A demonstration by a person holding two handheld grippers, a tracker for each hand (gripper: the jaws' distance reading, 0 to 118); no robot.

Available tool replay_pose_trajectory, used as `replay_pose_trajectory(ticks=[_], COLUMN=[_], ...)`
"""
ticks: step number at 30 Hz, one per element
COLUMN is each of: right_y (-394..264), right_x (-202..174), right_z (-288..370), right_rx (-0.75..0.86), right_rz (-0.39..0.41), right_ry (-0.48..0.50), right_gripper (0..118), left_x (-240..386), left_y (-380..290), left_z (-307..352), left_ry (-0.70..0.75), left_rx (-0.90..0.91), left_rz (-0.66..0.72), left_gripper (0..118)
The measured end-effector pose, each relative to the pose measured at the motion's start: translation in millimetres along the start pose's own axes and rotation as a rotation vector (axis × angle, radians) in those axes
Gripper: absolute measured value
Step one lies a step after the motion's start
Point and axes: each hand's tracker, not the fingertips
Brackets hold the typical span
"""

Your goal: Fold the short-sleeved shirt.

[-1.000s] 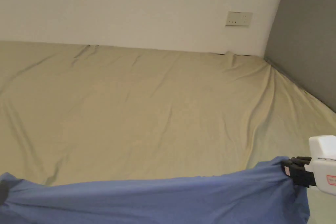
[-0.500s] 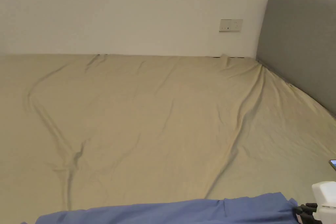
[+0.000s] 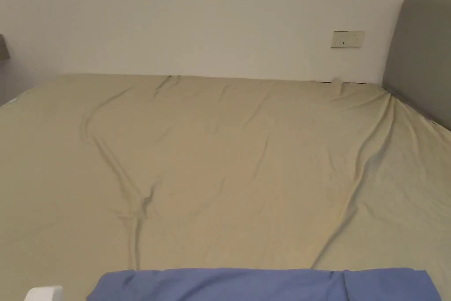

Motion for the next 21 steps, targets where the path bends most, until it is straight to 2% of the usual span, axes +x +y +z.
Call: replay_pose_trajectory(ticks=[1,2,3,4,7,8,9,10,11,12,14,15,17,18,20,21], right_y=[1,1,0,0,1,0,0,1,4,6,12,17,26,30,37,39], right_x=[1,-2,-5,-9,-27,-37,-50,-64,-78,-92,-116,-125,-137,-142,-150,-155], right_z=[11,28,44,59,103,112,117,122,125,125,126,126,125,126,130,133], right_rx=[0.018,0.056,0.113,0.164,0.283,0.331,0.368,0.367,0.354,0.360,0.394,0.390,0.380,0.379,0.392,0.402], right_rz=[-0.046,-0.069,-0.041,-0.034,-0.071,-0.085,-0.085,-0.065,-0.047,-0.039,0.012,0.046,0.060,0.072,0.081,0.090], right_ry=[-0.039,-0.070,-0.077,-0.067,0.008,0.011,0.022,0.050,0.069,0.059,0.048,0.077,0.113,0.134,0.151,0.152], right_gripper=[52,81,114,118,118,110,80,45,14,8,8,8,7,2,2,1], left_x=[-6,-8,-12,-17,-28,-32,-32,-36,-39,-40,-43,-49,-58,-64,-82,-89], left_y=[0,4,7,9,12,12,9,6,5,5,6,10,9,13,21,22], left_z=[9,25,42,56,106,117,125,130,134,133,129,124,110,105,90,77], left_ry=[-0.001,-0.038,-0.065,-0.099,-0.268,-0.334,-0.396,-0.445,-0.491,-0.490,-0.432,-0.439,-0.453,-0.470,-0.606,-0.659], left_rx=[0.024,0.097,0.142,0.166,0.242,0.230,0.222,0.238,0.261,0.255,0.251,0.224,0.148,0.165,0.147,0.127], left_rz=[0.002,0.015,0.029,0.046,0.116,0.172,0.214,0.246,0.263,0.291,0.297,0.273,0.228,0.236,0.287,0.356], left_gripper=[15,43,93,118,113,109,88,54,6,0,0,0,0,0,0,0])
